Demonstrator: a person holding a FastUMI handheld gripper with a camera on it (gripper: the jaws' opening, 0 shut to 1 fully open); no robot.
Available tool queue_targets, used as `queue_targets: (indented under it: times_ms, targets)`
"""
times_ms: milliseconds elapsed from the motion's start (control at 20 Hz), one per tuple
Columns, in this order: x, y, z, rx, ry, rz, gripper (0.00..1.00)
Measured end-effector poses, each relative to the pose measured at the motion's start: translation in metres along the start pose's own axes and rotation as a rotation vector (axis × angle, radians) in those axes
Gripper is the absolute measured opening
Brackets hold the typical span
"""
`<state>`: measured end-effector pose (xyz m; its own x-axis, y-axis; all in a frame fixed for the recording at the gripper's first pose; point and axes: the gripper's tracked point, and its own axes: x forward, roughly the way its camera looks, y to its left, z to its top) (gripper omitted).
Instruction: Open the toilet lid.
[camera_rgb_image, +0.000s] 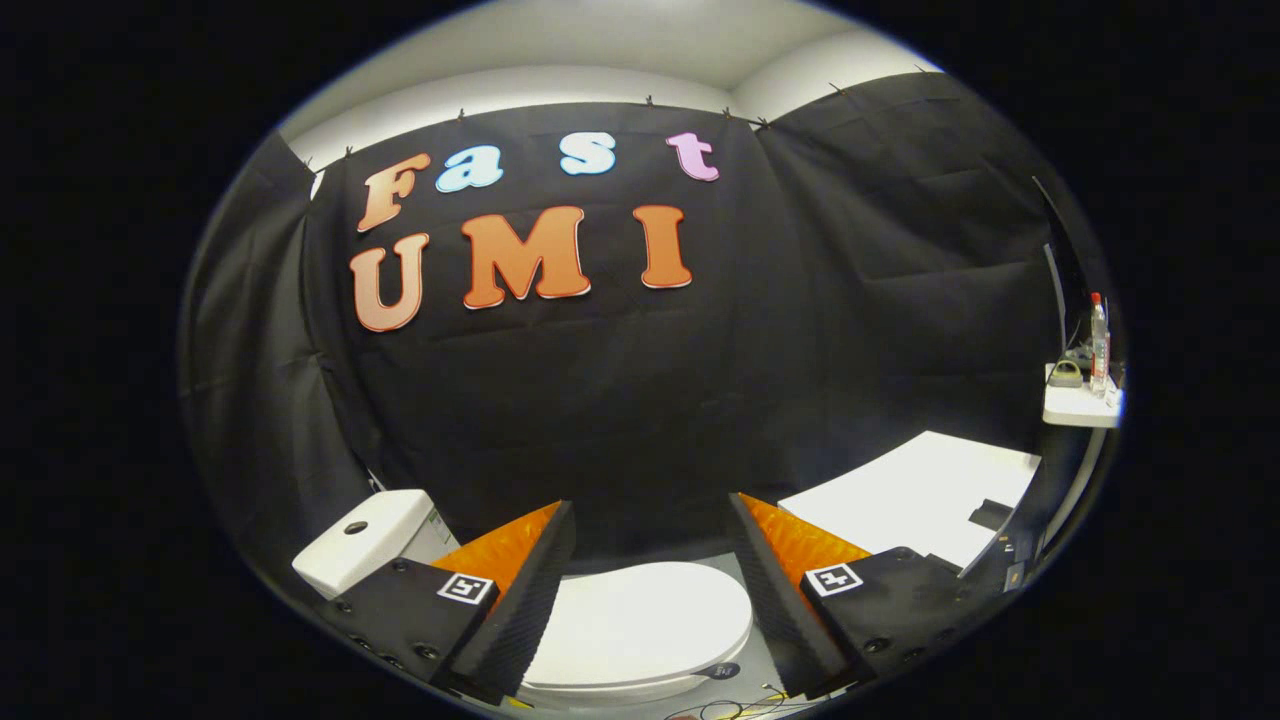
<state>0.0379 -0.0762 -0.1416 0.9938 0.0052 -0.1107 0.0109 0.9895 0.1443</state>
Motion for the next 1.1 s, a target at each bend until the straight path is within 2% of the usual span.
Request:
queue_targets:
  times_ms: [450, 750, 1100]
  targets:
    - [0.041, -0.054, -0.112, 0.176, 0.143, -0.023, 0.98]
    - [0.051, -0.101, -0.198, 0.281, 0.245, -0.074, 0.99]
    - [0.063, -0.127, -0.286, 0.433, 0.37, -0.076, 0.99]
